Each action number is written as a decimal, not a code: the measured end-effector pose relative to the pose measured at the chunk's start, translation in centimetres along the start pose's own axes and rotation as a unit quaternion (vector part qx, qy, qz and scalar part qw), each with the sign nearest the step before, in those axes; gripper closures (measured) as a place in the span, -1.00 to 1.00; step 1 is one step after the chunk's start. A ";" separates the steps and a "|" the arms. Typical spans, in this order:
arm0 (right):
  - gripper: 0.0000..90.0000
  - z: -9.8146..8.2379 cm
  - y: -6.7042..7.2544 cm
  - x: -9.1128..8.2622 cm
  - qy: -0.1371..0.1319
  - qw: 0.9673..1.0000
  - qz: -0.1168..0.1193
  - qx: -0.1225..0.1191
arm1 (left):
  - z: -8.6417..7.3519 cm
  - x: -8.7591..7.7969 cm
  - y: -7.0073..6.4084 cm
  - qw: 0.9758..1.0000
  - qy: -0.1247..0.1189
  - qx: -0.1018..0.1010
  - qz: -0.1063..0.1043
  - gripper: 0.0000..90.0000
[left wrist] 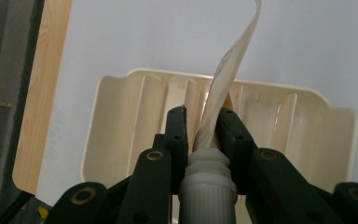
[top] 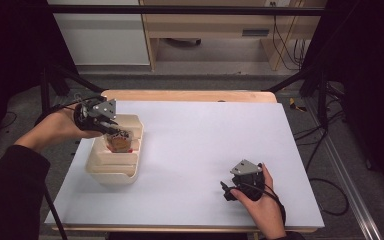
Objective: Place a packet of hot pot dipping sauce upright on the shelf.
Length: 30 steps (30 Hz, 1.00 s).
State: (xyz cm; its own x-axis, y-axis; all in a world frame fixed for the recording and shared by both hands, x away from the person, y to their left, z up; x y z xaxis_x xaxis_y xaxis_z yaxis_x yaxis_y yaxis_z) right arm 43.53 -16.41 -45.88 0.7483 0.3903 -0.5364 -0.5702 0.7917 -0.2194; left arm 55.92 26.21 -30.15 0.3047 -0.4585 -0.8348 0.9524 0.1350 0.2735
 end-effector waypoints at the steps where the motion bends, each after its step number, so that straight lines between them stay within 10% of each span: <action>1: -0.87 0.0 0.0 0.0 0.000 1.000 0.000 0.000 | -0.2 0.2 -0.1 1.000 0.000 -0.001 -0.001 0.68; 30: -0.87 0.0 0.0 0.1 0.002 1.000 0.001 -0.002 | -2.6 2.2 -0.7 1.000 0.010 -0.018 -0.015 0.68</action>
State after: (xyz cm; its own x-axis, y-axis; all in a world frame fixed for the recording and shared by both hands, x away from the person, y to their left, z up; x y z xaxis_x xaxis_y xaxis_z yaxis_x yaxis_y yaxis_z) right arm 43.57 -16.35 -45.99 0.7459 0.3902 -0.5399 -0.5733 0.7886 -0.2222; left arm 55.93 27.43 -33.39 0.2761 -0.4449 -0.8520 0.9607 0.1540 0.2309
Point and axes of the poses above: each handheld gripper's, and its own axes: x roughly forward along the jaws, z roughly out of its top, y roughly to its left, the point moved 1 cm from there along x, roughly forward along the jaws, and after that the axes turned 10 degrees about -y, right-handed, at the moved point
